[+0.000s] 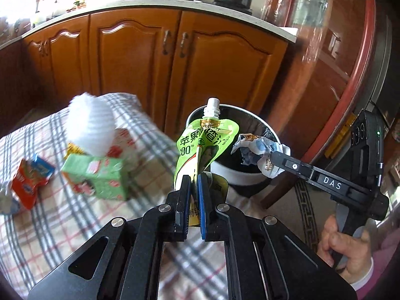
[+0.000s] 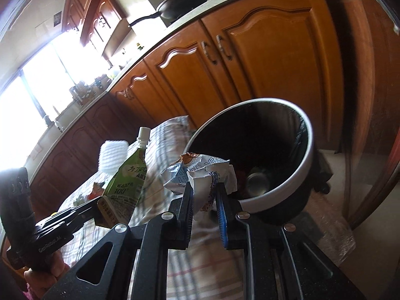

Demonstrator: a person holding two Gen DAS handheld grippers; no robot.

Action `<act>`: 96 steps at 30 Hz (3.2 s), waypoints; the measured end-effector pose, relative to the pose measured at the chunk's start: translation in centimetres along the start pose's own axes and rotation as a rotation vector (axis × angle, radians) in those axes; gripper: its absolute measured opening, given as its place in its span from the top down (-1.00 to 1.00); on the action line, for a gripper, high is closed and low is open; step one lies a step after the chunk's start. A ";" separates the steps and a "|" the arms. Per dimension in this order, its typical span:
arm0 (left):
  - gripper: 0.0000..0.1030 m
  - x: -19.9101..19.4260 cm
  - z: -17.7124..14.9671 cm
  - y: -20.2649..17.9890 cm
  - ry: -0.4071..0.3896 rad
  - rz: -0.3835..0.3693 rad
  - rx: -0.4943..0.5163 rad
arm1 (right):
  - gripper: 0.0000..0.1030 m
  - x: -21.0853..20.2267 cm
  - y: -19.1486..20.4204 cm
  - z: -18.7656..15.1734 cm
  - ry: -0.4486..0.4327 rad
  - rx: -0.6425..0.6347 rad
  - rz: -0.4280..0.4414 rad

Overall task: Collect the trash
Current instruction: 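Carry both items over the bin and open both tools to drop them, then move both open tools back toward the remaining trash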

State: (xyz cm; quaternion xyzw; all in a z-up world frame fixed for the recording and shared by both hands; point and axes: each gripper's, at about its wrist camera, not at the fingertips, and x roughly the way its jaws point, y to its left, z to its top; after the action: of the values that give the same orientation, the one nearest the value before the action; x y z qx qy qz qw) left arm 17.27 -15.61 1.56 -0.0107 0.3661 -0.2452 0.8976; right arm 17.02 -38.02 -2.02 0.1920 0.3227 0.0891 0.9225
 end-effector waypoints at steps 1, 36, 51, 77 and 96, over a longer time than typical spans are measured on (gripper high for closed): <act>0.90 0.4 0.4 -0.3 0.003 -0.004 0.007 | 0.66 -0.1 -0.4 0.3 -0.002 -0.001 -0.008; 0.64 10.2 6.8 -4.3 0.119 -0.022 0.079 | 0.42 3.9 -6.0 5.6 0.044 -0.015 -0.140; -0.19 4.6 1.5 0.6 0.053 0.023 -0.062 | -0.58 2.1 -3.3 3.4 0.001 0.009 -0.048; -0.25 -5.0 -7.9 13.1 0.034 0.207 -0.318 | -0.65 6.1 9.5 -4.2 0.154 -0.178 0.130; -0.43 -6.9 -8.7 19.4 0.028 0.335 -0.426 | -0.65 10.8 14.8 -4.2 0.217 -0.311 0.179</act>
State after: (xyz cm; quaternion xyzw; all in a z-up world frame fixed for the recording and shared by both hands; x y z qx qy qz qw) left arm 15.66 5.93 -4.16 -0.1350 0.4186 -0.0109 0.8980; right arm 22.15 -20.20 -5.06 0.0644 0.3844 0.2396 0.8892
